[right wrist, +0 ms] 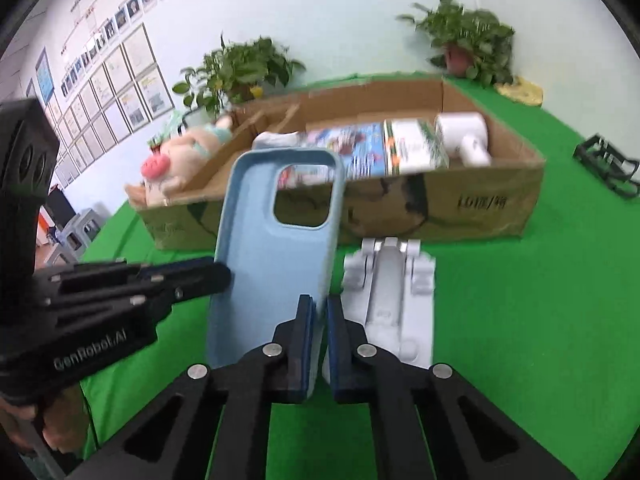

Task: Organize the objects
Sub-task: 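Lift the phone case with the left gripper over the cardboard box, then lower the phone case onto the board game box and open the left gripper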

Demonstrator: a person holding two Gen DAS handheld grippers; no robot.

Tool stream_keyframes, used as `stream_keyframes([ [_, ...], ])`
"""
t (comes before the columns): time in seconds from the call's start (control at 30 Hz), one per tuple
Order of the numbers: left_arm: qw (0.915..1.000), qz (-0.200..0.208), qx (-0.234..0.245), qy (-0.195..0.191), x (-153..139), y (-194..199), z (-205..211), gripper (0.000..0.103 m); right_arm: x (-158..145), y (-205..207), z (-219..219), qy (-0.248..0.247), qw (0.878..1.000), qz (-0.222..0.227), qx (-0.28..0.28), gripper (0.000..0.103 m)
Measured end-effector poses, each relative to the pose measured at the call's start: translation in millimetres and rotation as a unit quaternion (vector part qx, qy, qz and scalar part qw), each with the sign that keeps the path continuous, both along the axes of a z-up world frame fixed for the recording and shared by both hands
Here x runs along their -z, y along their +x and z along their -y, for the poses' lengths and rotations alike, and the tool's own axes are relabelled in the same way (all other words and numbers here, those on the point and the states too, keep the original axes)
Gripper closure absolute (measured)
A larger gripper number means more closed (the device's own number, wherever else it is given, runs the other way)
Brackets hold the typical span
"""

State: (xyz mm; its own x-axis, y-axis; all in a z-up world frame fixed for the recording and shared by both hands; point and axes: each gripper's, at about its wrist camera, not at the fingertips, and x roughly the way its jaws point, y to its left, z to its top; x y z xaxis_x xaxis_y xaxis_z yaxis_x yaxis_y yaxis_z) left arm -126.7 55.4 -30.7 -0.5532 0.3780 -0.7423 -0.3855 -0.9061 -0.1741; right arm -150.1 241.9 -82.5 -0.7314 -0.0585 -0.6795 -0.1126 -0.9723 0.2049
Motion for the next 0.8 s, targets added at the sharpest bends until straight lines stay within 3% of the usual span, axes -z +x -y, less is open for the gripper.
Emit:
stream_keyframes([
  [0.23, 0.9972, -0.071, -0.014, 0.019, -47.4, -2.1, -1.4, 0.099, -53.2, -7.0, -9.9, 0.023, 0.998, -0.059, -0.008, 0.099],
  [0.43, 0.9945, -0.1, -0.028, 0.016, -74.0, -36.4, -1.0, 0.099, -94.5, -37.5, -21.9, 0.028, 0.996, -0.086, -0.021, 0.1],
  [0.63, 0.996, -0.071, -0.052, 0.018, -74.1, -89.3, 4.8, 0.099, -106.3, -96.7, -24.9, 0.032, 0.996, -0.073, -0.028, 0.1],
  [0.8, 0.9979, -0.018, -0.058, 0.023, -48.9, -126.9, 3.1, 0.099, -86.1, -144.0, -38.5, 0.024, 0.999, -0.039, -0.024, 0.1],
])
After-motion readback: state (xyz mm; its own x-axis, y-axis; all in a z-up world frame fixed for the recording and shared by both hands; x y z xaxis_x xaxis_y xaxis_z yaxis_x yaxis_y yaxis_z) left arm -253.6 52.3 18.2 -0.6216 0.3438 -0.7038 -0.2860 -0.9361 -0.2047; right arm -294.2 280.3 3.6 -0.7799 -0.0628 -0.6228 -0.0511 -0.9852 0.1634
